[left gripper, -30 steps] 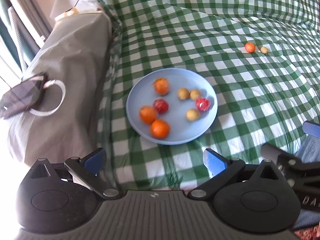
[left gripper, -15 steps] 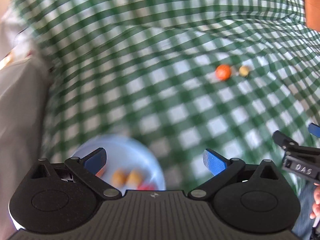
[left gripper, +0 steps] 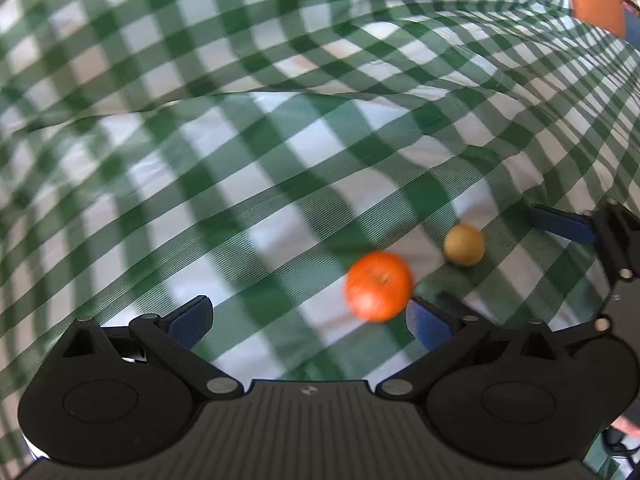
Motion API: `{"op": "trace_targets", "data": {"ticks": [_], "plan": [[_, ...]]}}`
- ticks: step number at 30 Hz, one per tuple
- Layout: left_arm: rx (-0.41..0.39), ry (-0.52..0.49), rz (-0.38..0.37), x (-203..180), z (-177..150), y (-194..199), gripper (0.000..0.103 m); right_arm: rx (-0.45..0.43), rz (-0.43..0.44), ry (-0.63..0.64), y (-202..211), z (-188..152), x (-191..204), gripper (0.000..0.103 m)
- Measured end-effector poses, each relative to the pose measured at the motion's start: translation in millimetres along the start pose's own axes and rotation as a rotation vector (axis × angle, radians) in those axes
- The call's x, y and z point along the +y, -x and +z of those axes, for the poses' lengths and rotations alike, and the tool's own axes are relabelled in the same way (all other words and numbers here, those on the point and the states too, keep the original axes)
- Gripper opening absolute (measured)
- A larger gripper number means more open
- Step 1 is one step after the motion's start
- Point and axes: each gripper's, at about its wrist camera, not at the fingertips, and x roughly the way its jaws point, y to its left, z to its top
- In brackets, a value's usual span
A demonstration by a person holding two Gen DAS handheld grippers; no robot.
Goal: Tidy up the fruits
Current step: 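Grasp the last yellow fruit with the right tool while the left tool grasps the last orange, then carry the yellow fruit and orange over the plate and open both tools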
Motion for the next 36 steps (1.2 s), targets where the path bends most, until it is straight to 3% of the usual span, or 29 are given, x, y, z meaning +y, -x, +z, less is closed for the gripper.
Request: {"op": "trace_targets", "data": {"ticks": [2, 3, 4, 5, 6, 9, 13, 16, 20, 26, 31, 36], "plan": [[-0.009, -0.014, -0.006, -4.3, 5.4, -7.4, 0.1, -0.015, 0.019, 0.008, -9.1, 4.9, -1.1, 0.094], [-0.024, -0.005, -0.015, -3.6, 6.7, -7.3, 0.095, -0.023, 0.033, 0.01, -12.5, 7.1, -1.4, 0.079], [-0.022, 0.01, -0.045, -2.0, 8.0, -7.5, 0.072, -0.03, 0.057, 0.015, -13.9, 8.7, -1.1, 0.056], [-0.006, 0.031, -0.079, 0.4, 8.7, -8.0, 0.044, -0.043, 0.068, 0.028, -12.7, 9.5, 0.8, 0.042], [-0.007, 0.038, -0.076, -0.4, 8.9, -4.4, 0.039, -0.049, 0.071, 0.052, -10.9, 9.4, 4.3, 0.026], [-0.005, 0.032, -0.054, -1.1, 2.7, 4.8, 0.039, -0.05, 0.027, 0.086, -2.6, 7.8, 14.8, 0.026], [0.003, 0.049, -0.024, 4.4, -21.2, 34.5, 0.039, 0.012, -0.039, -0.002, 14.5, 8.9, 14.0, 0.026], [0.007, 0.061, 0.016, 10.9, -46.3, 69.2, 0.039, 0.031, -0.046, -0.079, 44.9, 6.9, 16.3, 0.027], [0.033, 0.105, 0.056, 21.0, -86.0, 120.1, 0.039, 0.013, -0.032, -0.074, 96.9, 3.2, 40.8, 0.027], [0.045, 0.164, 0.122, 44.6, -161.2, 201.1, 0.039, 0.014, 0.068, -0.063, 184.6, -5.7, 98.1, 0.027], [0.033, 0.274, 0.167, 76.4, -220.4, 256.6, 0.039, 0.021, 0.185, -0.012, 248.4, -7.7, 165.4, 0.027], [0.021, 0.376, 0.212, 108.4, -265.0, 296.0, 0.039, 0.03, 0.276, 0.074, 275.7, -12.2, 226.0, 0.027]]}}
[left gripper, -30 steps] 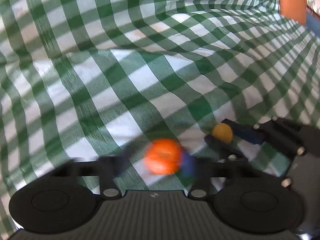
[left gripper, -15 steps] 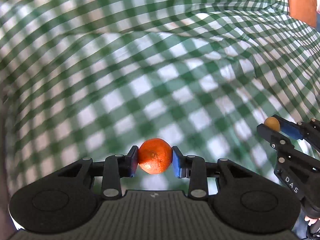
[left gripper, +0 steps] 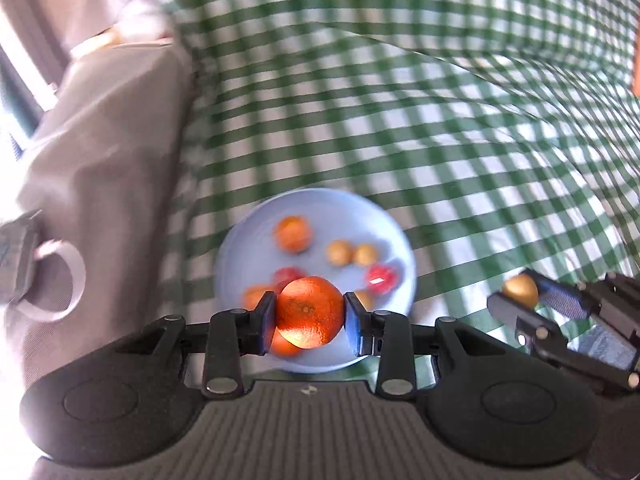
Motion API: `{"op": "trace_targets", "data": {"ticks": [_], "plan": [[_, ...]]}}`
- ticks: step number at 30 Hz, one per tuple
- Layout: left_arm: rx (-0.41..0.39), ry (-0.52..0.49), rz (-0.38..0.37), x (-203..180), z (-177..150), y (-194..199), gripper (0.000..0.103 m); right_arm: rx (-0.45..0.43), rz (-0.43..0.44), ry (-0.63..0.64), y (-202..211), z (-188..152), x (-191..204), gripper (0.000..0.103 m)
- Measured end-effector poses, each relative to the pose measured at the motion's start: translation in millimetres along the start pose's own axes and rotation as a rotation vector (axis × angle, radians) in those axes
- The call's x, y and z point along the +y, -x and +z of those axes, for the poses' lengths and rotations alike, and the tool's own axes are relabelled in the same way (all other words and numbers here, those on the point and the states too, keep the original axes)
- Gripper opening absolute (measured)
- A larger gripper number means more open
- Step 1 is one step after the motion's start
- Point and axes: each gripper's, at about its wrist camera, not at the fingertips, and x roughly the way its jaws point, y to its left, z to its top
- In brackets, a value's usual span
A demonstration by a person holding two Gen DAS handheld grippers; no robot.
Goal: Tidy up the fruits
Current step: 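Carry the yellow fruit and orange over the plate and open both tools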
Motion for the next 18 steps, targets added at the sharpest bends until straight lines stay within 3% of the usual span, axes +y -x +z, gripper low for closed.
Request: {"op": "trace_targets", "data": {"ticks": [9, 18], "plan": [[-0.013, 0.102, 0.029, 51.1, -23.9, 12.7, 0.039, 0.02, 0.069, 0.122, 11.8, 1.8, 66.2, 0.027], [0.014, 0.091, 0.006, 49.4, -16.0, -21.2, 0.039, 0.06, 0.069, 0.152, -12.5, 1.6, 75.5, 0.027]]}}
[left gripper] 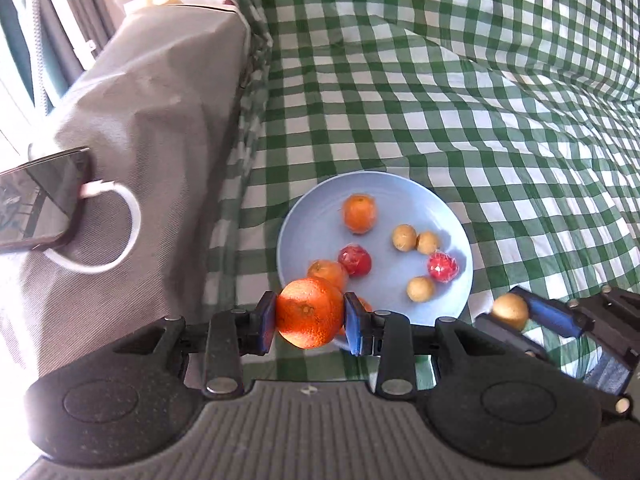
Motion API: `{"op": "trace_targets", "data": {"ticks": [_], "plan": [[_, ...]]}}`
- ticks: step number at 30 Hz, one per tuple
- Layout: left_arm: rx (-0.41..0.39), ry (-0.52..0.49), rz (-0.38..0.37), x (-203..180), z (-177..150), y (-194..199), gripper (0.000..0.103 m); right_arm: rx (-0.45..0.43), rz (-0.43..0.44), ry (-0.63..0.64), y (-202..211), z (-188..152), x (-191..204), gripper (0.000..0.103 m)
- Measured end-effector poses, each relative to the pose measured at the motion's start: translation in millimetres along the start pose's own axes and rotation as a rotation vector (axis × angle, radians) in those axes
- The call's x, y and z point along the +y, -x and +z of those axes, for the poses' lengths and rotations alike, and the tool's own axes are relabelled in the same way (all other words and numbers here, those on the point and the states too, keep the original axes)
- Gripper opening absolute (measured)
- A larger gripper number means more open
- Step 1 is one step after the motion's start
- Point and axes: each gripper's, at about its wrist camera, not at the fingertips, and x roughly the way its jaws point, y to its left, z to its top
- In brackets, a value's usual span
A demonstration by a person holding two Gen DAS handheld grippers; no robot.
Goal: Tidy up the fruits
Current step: 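Carry the yellow fruit and orange over the plate and open both tools, then withdraw both open tools from the plate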
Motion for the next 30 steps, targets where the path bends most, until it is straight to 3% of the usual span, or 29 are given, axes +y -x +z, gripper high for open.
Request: {"op": "trace_targets", "data": {"ticks": [12, 13, 14, 15, 16, 19, 22, 30], "plan": [[0.073, -0.076, 0.028, -23.5, 30.4, -74.5, 0.043, 0.12, -0.028, 0.036, -88.3, 8.5, -8.4, 0.027], [0.077, -0.076, 0.026, -21.9, 31.4, -73.2, 0.063, 0.134, -0.017, 0.039, -93.4, 10.1, -9.2, 0.029], [0.072, -0.072, 0.03, -20.3, 31.8, -69.6, 0.092, 0.139, -0.016, 0.037, -96.5, 11.8, -9.8, 0.034], [0.054, -0.067, 0.045, -18.9, 31.1, -63.7, 0.102, 0.146, -0.024, 0.034, -97.6, 13.4, -10.1, 0.054], [0.025, -0.065, 0.062, -17.5, 28.7, -55.2, 0.103, 0.156, -0.032, 0.031, -96.7, 14.4, -10.7, 0.074], [0.024, -0.08, 0.062, -14.9, 19.6, -34.0, 0.103, 0.142, -0.062, 0.009, -78.7, 13.0, -10.2, 0.095], [0.03, -0.035, 0.052, -8.3, 3.3, -14.1, 0.103, 0.142, -0.091, -0.009, -51.9, 3.9, -6.7, 0.1], [0.01, 0.008, 0.075, -1.9, -33.1, 27.9, 0.103, 0.08, -0.174, -0.074, 11.4, -29.2, 11.8, 0.102]]}}
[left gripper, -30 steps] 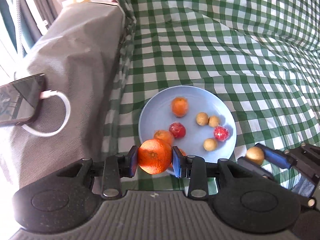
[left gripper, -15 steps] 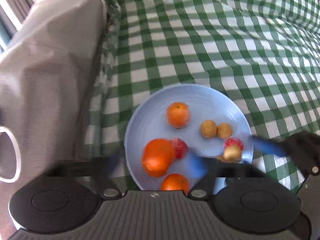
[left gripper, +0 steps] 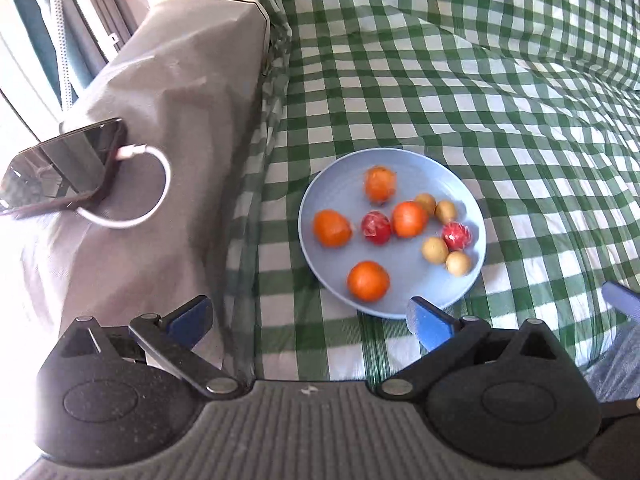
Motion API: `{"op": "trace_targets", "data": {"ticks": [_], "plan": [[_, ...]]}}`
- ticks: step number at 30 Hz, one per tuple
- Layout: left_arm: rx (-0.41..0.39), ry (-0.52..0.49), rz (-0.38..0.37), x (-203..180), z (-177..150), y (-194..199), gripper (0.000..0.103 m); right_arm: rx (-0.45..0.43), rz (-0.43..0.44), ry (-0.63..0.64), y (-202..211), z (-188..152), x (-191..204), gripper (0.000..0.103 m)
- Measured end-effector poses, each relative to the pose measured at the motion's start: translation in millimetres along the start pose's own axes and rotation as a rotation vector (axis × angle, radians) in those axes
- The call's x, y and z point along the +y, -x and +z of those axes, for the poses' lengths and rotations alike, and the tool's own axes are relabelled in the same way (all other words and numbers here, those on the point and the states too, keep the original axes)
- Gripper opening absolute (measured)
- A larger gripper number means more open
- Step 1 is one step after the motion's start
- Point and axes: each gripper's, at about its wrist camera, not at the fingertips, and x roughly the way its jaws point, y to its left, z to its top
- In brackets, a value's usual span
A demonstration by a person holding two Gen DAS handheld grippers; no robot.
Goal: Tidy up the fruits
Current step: 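Withdraw both open tools from the plate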
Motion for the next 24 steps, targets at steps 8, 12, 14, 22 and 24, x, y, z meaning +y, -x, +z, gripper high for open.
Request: {"op": "trace_targets", "data": {"ticks": [8, 12, 14, 22, 24], "plan": [[-0.026, 0.004, 0.01, 2.3, -21.4, 19.4, 0.103, -0.064, -0.012, -0.008, 30.7, -6.8, -3.1, 0.102], [-0.042, -0.002, 0.007, 0.7, -24.8, 26.5, 0.103, -0.077, -0.013, -0.006, 38.1, -9.2, -1.6, 0.102], [-0.047, -0.004, 0.004, -0.4, -25.3, 28.8, 0.103, -0.084, -0.011, 0.001, 41.5, -10.1, 0.4, 0.102], [-0.057, -0.007, 0.008, -3.1, -27.2, 34.4, 0.103, -0.103, -0.012, 0.009, 50.1, -10.6, 5.1, 0.102], [-0.057, -0.011, 0.012, -3.9, -27.6, 35.2, 0.103, -0.106, -0.012, 0.006, 51.8, -10.5, 5.8, 0.102]]}}
